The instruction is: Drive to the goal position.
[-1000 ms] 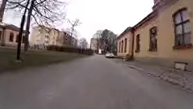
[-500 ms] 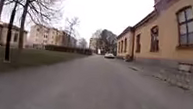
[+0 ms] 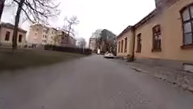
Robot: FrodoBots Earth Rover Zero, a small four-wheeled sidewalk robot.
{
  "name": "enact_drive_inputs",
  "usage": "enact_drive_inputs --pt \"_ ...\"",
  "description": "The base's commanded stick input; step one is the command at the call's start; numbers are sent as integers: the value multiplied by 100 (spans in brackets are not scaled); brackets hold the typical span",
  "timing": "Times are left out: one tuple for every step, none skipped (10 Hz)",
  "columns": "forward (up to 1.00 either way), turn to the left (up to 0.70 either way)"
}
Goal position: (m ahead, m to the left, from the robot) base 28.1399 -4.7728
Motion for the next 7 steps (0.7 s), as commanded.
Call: enact_drive_inputs --pt "100 0" --pt "100 0" --pt "100 0" --pt "100 0" --pt "100 0" --pt "100 0" --pt "100 0"
